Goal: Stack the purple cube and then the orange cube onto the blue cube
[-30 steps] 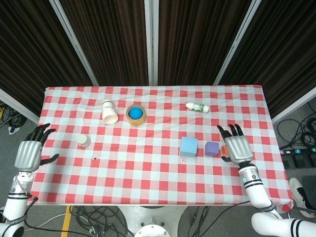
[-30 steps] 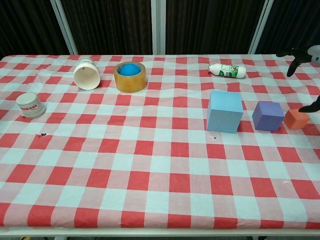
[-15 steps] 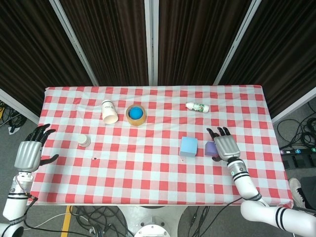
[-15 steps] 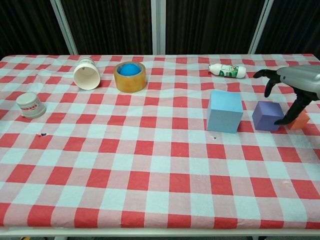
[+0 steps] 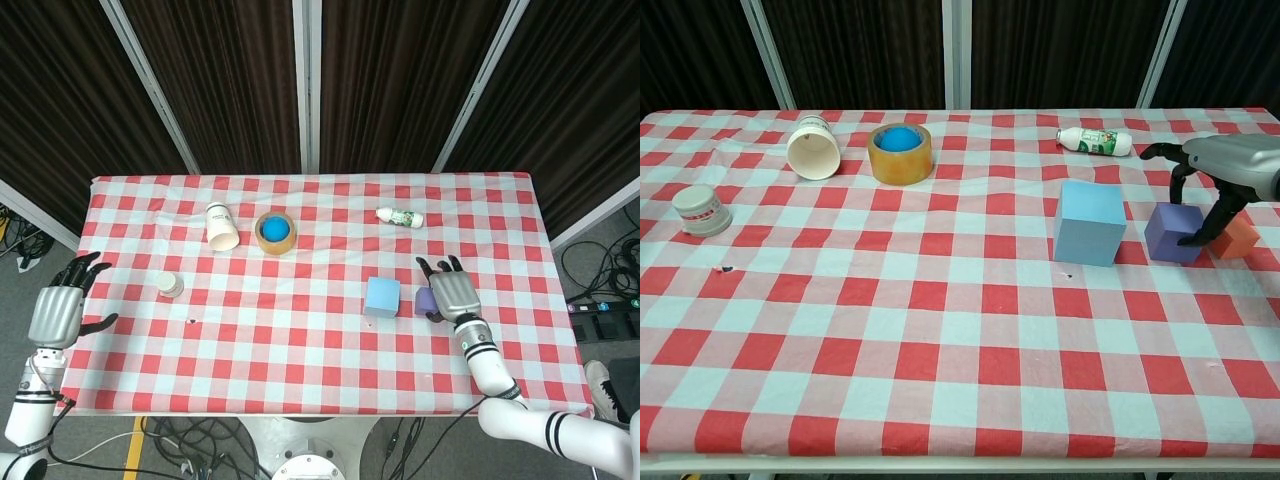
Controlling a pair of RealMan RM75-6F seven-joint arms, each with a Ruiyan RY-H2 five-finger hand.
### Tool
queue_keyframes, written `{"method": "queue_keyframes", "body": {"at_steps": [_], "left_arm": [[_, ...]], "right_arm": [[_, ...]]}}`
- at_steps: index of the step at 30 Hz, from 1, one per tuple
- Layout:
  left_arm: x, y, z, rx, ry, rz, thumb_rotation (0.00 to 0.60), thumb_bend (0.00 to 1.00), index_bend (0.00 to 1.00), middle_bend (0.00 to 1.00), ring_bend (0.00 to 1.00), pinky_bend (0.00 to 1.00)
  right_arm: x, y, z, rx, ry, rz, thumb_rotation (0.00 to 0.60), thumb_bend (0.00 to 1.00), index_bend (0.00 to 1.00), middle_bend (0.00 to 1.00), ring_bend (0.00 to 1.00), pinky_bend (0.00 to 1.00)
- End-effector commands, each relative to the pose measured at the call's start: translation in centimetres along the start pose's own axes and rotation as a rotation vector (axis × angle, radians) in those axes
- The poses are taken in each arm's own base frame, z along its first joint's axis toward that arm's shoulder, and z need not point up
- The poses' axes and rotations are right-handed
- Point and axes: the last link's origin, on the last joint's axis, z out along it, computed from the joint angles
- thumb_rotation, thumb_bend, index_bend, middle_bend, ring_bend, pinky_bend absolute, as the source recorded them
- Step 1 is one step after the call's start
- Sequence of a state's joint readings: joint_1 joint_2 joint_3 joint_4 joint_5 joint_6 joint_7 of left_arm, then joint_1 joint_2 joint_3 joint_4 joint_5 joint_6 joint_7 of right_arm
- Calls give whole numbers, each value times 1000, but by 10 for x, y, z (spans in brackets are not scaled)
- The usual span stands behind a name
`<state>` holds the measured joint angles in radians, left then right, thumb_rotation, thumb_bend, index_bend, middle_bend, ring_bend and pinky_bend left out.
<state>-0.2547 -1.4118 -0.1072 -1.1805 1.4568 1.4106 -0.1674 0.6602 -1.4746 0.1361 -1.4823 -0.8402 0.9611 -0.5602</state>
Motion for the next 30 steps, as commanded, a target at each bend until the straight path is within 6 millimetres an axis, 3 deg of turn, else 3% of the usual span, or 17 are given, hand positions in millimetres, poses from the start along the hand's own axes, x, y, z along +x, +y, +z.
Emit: {"method": "queue_keyframes", "body": {"at_steps": [1, 8, 15, 19, 23, 30], "left_arm": [[0, 0, 0, 1, -1, -2, 600, 111, 276, 240, 163, 290], [0, 0, 0, 2, -1, -3, 600, 112, 276, 240, 163, 290], [1, 0, 0, 0, 4, 7, 600, 112, 276, 240, 162, 290], [1, 0, 0, -1, 1, 7, 600, 111, 276, 240, 162, 290], [2, 0, 0, 1, 1, 6, 600, 112, 276, 240, 163, 290], [3, -1, 0, 3, -3, -2, 600, 112, 276, 240, 163, 290]], "right_arm": [[2, 0, 0, -2, 9, 2, 600, 104, 22, 439, 176, 0], [23, 1, -5, 15, 54, 9, 600, 123, 33, 466, 204, 0], [77, -15, -18, 93, 145, -17, 600, 126, 33, 465, 203, 0], [97, -32, -22, 142, 165, -46, 600, 137, 33, 465, 204, 0], [100, -47, -18, 143, 147, -36, 600, 138, 33, 463, 204, 0], [84, -72, -12, 126, 85, -5, 600, 138, 33, 457, 204, 0]]}}
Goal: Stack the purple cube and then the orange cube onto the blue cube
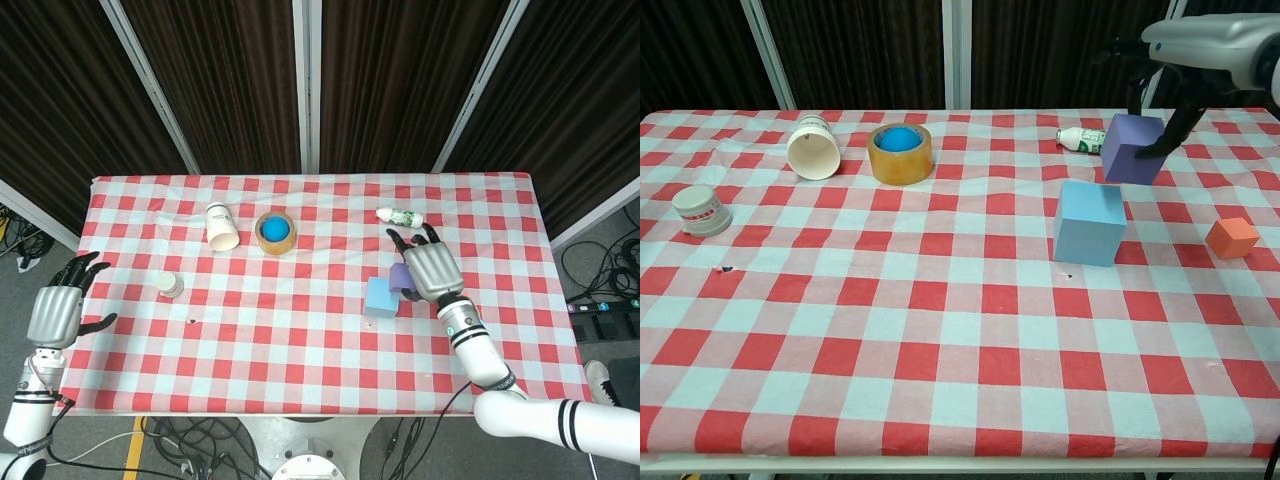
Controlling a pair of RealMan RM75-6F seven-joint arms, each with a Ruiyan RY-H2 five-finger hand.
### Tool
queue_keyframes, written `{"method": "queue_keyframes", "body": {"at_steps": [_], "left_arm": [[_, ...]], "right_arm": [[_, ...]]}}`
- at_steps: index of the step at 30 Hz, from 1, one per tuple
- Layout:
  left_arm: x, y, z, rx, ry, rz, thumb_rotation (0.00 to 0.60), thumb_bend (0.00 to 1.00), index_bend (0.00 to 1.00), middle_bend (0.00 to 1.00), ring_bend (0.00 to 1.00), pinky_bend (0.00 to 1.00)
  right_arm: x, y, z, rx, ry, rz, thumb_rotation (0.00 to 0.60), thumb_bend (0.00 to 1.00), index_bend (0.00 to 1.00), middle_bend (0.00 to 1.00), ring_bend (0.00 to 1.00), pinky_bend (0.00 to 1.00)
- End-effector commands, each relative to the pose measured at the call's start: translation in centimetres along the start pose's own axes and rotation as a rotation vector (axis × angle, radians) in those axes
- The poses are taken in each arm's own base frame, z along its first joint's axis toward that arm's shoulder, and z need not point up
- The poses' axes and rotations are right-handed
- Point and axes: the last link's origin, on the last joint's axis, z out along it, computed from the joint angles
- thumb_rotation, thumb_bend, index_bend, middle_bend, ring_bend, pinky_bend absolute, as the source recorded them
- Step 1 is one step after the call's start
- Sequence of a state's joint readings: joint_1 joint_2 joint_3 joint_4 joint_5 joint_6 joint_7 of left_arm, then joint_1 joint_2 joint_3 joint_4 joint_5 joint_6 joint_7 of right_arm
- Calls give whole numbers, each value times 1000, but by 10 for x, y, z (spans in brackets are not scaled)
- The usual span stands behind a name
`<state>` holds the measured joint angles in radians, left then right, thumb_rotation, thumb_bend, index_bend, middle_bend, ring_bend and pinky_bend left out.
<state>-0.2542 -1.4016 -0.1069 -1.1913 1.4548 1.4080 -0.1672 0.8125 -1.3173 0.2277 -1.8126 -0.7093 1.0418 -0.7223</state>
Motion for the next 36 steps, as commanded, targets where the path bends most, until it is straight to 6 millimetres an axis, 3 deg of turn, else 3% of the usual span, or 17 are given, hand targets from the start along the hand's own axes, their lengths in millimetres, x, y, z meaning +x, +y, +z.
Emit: {"method": "queue_keyframes", "body": {"at_steps": [1, 8, 29, 36], "left_arm": [[1, -1, 0, 2, 0, -3, 600, 111, 276, 240, 163, 290], [2, -3, 0, 7, 3, -9, 600, 111, 276, 240, 162, 290], [1, -5, 0, 16, -4, -18, 600, 111, 276, 240, 163, 290], [1, -6, 0, 17, -5, -27, 600, 111, 276, 240, 163, 290]], "right_arm": [[-7, -14, 3, 0, -23, 11, 600, 139, 33, 456, 204, 0], [-10, -24, 3, -10, -23, 33, 600, 138, 33, 459, 204, 0], [-19, -26, 2, -33, -46, 30, 600, 138, 33, 462, 204, 0], [-20, -25, 5, -25, -52, 34, 600, 113, 34, 410, 191, 0]]}}
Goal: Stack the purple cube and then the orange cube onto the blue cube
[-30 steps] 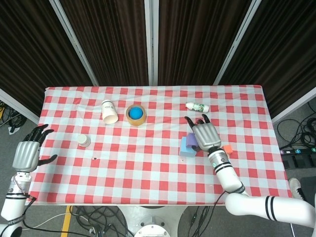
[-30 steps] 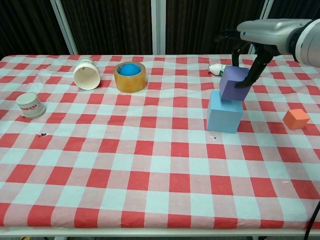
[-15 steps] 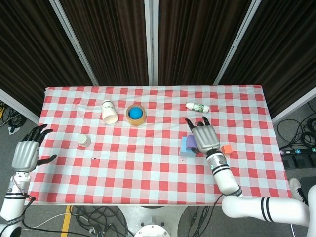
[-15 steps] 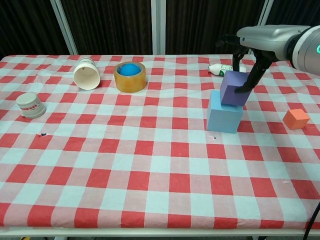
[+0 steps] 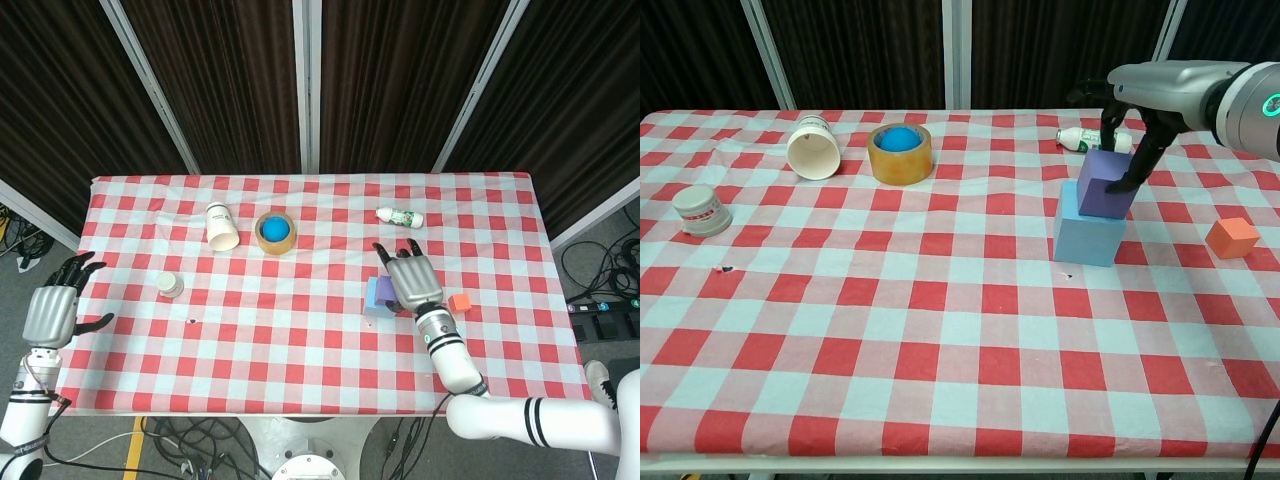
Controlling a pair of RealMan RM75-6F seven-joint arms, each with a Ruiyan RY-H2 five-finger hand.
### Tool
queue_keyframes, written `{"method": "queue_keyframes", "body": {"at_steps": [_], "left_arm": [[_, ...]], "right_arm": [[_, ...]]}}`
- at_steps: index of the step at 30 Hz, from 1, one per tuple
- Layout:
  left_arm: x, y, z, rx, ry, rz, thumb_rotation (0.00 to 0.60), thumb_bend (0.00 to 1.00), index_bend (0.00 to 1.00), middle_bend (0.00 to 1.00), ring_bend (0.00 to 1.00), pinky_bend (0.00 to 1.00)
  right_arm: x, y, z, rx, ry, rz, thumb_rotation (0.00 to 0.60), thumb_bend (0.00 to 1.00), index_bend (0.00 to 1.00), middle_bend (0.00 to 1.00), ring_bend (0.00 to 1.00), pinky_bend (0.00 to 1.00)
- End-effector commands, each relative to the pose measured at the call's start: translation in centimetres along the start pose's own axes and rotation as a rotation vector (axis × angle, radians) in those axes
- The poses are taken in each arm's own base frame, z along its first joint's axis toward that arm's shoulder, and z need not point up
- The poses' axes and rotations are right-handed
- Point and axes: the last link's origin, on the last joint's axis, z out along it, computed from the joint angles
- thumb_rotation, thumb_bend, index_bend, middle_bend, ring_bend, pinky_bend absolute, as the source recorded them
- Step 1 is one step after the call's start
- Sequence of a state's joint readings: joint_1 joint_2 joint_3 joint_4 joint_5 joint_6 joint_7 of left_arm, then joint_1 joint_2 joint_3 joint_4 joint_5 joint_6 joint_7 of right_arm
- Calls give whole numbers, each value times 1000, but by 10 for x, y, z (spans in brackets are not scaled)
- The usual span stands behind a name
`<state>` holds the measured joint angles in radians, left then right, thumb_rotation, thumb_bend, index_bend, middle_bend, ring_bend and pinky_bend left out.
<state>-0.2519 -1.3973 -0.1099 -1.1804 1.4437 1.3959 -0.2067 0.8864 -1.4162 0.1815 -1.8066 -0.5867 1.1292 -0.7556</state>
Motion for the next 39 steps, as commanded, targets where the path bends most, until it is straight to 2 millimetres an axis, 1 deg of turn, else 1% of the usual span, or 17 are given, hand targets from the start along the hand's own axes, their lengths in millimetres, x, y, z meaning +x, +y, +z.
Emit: {"method": "queue_keyframes", "body": {"at_steps": [1, 4, 8, 11, 14, 17, 19, 22, 23, 27, 32, 36, 39], "left_arm": [[0, 0, 0, 0, 0, 1, 600, 111, 276, 240, 162, 290], [-1, 0, 0, -2, -2, 1, 600, 110, 276, 240, 162, 290], [-1, 0, 0, -2, -1, 0, 600, 111, 276, 240, 162, 290], [-1, 0, 0, -4, 0, 1, 600, 110, 276, 240, 162, 290], [0, 0, 0, -3, 2, 1, 600, 111, 276, 240, 162, 290], [0, 0, 0, -2, 0, -1, 600, 112, 276, 240, 162, 290], [-1, 0, 0, -4, -4, -1, 600, 110, 276, 240, 162, 290], [-2, 1, 0, -8, -5, 0, 600, 110, 276, 240, 162, 290], [-1, 1, 0, -8, -2, 0, 600, 111, 276, 240, 162, 290], [-1, 1, 0, -5, -1, 2, 600, 110, 276, 240, 162, 290], [-3, 0, 0, -5, -8, 6, 600, 111, 276, 240, 162, 290], [-4, 0, 0, -5, -9, 6, 600, 110, 276, 240, 162, 290], [-4, 0, 0, -6, -12, 8, 600, 111, 276, 240, 162, 290]], "right_arm": [[0, 0, 1, 4, 6, 7, 600, 108, 34, 393, 187, 0], [1, 1, 1, 6, 16, 17, 600, 97, 34, 341, 158, 0], [3, 4, 0, 8, 29, 28, 600, 85, 34, 300, 133, 0], [5, 6, -3, 11, 33, 34, 600, 75, 34, 295, 131, 0], [13, 14, -11, 3, 62, 27, 600, 74, 34, 301, 131, 0], [19, 35, -23, -50, 92, 2, 600, 76, 34, 320, 131, 0], [16, 52, -29, -92, 82, -30, 600, 76, 34, 329, 131, 0], [3, 76, -32, -118, 35, -103, 600, 78, 33, 335, 131, 0], [-1, 82, -31, -103, 25, -131, 600, 79, 33, 336, 131, 0], [-20, 116, -22, 8, -10, -345, 600, 82, 33, 336, 118, 0], [-29, 134, -16, 69, -48, -405, 600, 79, 31, 356, 118, 0], [-36, 147, -16, 79, -97, -450, 600, 79, 30, 368, 118, 0], [-42, 154, -18, 73, -122, -452, 600, 79, 30, 378, 121, 0]]}}
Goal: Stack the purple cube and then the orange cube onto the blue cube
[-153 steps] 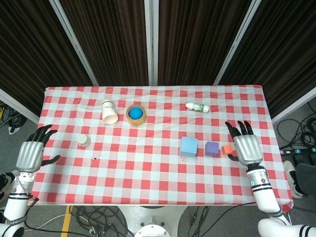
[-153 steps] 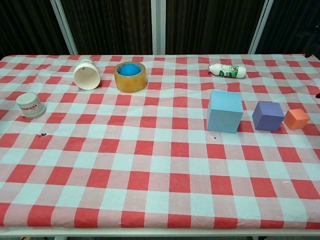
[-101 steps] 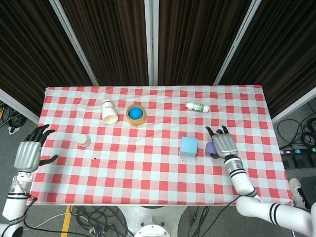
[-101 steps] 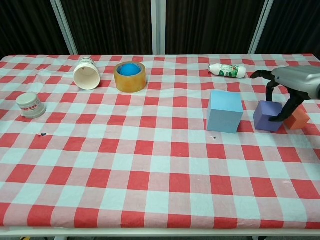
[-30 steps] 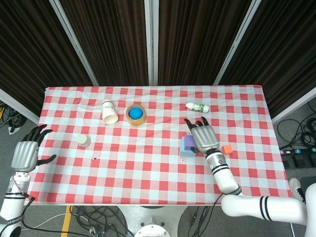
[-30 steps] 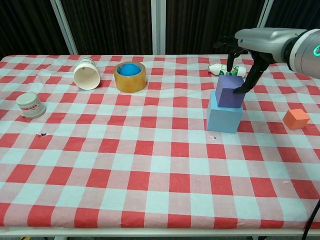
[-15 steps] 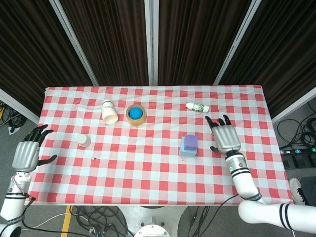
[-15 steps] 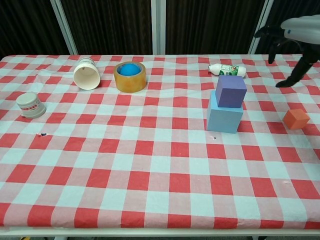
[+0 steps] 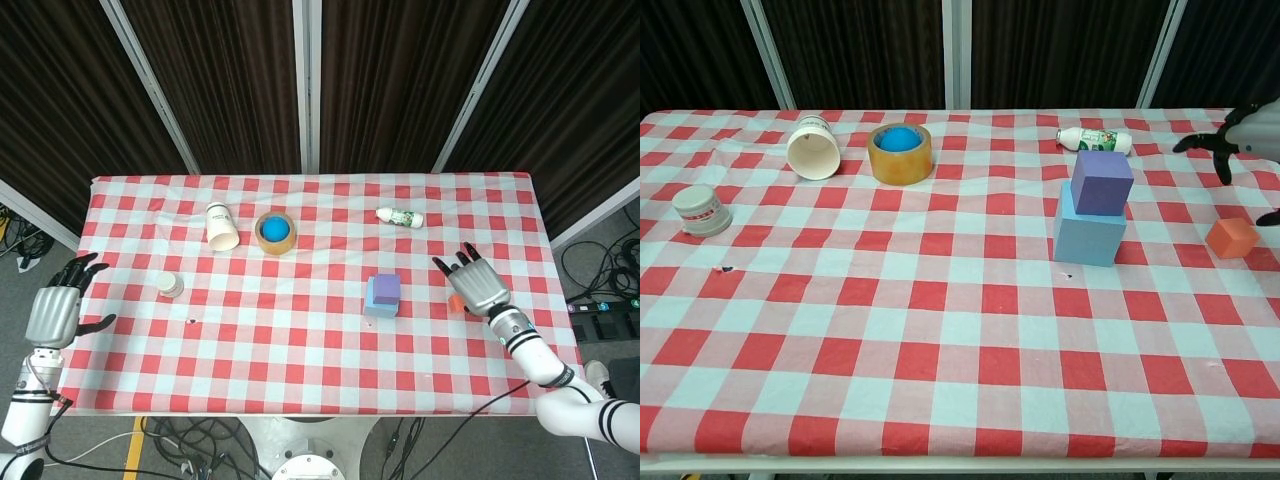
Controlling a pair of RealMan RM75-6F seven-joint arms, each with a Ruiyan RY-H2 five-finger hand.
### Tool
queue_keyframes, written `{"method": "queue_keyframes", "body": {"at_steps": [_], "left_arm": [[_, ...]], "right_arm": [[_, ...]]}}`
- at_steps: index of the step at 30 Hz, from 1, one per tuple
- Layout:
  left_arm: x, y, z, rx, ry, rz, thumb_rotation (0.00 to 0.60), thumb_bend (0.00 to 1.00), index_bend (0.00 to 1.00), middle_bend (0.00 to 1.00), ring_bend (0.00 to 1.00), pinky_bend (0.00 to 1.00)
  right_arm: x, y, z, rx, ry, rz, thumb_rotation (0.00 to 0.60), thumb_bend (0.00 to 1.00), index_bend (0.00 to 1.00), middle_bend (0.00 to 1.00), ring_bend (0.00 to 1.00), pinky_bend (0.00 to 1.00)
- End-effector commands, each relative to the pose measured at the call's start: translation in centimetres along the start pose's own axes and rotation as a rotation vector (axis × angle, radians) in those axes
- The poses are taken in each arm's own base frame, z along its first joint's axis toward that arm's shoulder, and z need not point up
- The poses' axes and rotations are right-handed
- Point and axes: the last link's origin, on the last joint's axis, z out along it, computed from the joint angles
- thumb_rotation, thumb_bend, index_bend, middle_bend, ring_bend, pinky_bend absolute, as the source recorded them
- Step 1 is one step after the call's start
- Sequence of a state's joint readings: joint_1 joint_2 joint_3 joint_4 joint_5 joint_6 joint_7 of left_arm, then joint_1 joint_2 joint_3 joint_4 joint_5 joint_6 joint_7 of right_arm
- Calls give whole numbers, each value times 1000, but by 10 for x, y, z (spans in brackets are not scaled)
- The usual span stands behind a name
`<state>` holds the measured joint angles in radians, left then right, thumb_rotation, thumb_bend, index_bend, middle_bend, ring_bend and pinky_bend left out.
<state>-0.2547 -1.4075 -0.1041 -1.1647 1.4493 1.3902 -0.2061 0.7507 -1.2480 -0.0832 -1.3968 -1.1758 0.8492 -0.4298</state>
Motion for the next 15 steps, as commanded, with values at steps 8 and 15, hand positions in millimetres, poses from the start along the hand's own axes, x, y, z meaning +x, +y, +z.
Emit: {"method": "queue_keyframes", "body": {"at_steps": [8, 15], "left_arm": [[-2, 1, 0, -3, -6, 6, 600, 111, 276, 240, 162, 290], [-2, 2, 0, -20, 27, 5, 600, 111, 276, 240, 162, 288]], "right_arm": [[-20, 2, 0, 1, -18, 35, 600, 80, 30, 385, 126, 0], [-28, -5, 13, 11, -26, 76, 600, 83, 30, 394, 131, 0]]}}
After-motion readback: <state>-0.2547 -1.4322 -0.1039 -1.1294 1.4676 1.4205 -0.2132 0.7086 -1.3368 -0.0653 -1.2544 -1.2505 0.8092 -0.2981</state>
